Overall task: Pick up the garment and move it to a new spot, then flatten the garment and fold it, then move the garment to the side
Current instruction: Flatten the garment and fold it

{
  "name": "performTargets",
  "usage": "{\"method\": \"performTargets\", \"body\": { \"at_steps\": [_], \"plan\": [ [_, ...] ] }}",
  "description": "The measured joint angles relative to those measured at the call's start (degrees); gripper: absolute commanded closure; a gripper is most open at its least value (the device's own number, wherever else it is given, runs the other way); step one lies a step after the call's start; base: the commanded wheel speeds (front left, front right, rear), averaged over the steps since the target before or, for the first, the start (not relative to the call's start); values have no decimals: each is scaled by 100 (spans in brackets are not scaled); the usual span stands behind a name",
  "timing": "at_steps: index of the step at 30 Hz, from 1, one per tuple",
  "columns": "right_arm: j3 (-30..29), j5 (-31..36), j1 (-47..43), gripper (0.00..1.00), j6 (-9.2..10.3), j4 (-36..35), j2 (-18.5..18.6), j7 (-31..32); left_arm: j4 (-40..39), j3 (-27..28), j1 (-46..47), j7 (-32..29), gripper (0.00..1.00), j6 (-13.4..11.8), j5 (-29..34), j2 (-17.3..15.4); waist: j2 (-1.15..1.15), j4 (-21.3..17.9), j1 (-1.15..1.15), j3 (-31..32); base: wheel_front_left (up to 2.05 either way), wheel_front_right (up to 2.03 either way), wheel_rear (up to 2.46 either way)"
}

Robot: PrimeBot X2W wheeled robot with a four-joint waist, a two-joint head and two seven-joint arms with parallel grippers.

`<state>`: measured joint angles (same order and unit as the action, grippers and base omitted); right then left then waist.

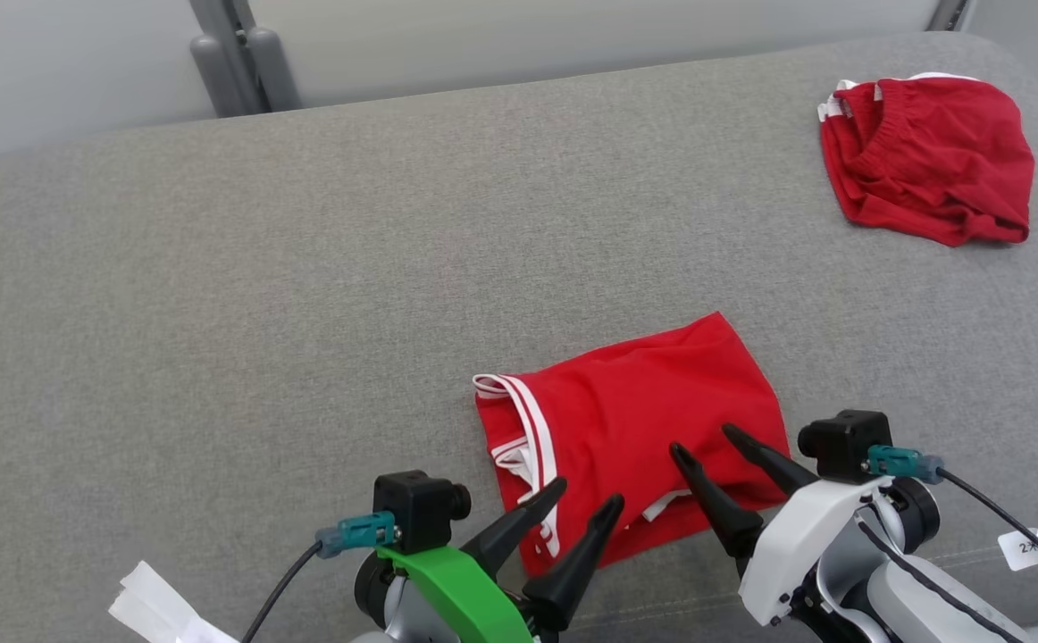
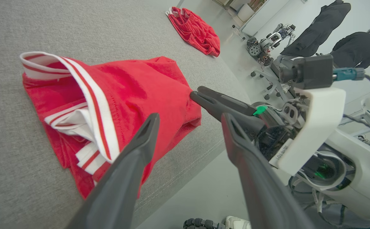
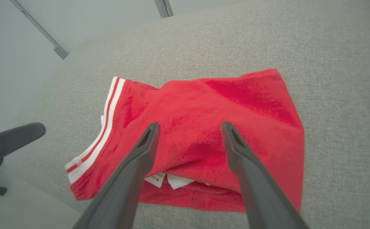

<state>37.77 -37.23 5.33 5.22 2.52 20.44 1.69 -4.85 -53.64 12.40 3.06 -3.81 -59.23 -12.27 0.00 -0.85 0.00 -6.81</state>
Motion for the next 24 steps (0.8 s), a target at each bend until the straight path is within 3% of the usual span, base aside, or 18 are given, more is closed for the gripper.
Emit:
{"method": "performTargets", "body": {
  "at_steps": [9, 24],
  "plan": [
    [320, -11, -2, 0, 0, 659, -298, 245, -47, 85, -132, 38, 0, -51, 0, -44, 0, 341, 0, -47, 0, 0, 0],
    [263, -119, 58, 0, -10, 1190, -623, 245, -88, 178, -132, 77, 0, -59, 0, -111, 0, 268, 0, -61, 0, 0, 0]
  ]
}}
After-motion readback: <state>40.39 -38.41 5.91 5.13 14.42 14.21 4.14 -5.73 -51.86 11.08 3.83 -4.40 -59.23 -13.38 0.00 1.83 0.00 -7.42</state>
